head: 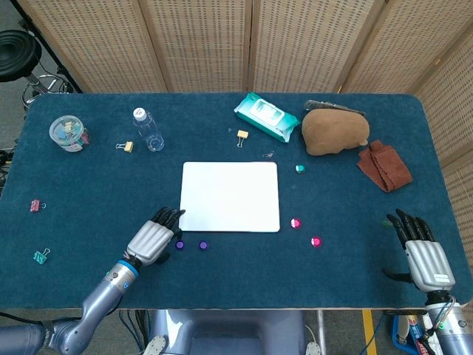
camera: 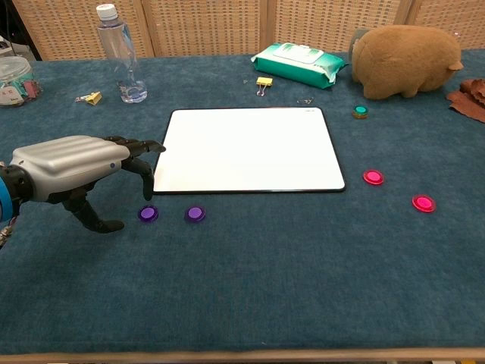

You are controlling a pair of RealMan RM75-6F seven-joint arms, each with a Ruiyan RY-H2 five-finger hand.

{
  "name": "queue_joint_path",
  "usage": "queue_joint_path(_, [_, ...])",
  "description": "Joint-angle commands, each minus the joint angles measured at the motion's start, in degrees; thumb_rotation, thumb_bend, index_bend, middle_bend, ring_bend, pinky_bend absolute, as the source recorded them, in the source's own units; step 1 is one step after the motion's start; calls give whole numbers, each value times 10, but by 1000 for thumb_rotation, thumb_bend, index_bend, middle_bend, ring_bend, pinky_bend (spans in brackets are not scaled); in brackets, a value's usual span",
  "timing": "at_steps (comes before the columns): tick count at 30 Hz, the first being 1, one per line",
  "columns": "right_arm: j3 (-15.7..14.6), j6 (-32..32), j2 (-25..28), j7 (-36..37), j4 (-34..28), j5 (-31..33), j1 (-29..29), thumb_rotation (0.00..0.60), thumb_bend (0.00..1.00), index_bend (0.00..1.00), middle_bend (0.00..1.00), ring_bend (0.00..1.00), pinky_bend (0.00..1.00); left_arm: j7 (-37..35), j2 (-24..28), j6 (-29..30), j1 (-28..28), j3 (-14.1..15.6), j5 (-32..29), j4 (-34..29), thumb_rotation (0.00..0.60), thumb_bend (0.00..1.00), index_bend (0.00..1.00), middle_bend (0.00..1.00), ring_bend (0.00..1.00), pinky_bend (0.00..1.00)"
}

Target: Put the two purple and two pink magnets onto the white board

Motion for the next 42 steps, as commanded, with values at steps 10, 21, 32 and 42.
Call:
queue_joint_path(10, [1,-3,3,8,0,3,1,600,0,0,0,0,0,27,-25,-2,-22,-5,-33,16,600,267,422,0,0,0])
queue_joint_path(21, [2,-1,6,16,-1,4,0,600,0,0,0,0,0,41,-44,-5,-39,-1,-62,33,600,267,422,0,0,0])
queue_joint_path(32, [2,-3,9,26,-1,5,1,600,0,0,0,0,0,30,-57,-3,-48,3,-64,46,600,295,645,0,0,0])
queue_joint_path(42, [2,-5,11,29,-2,6,1,600,0,0,0,0,0,10,-59,12,-46,8,-41,57,600,305,698,0,0,0])
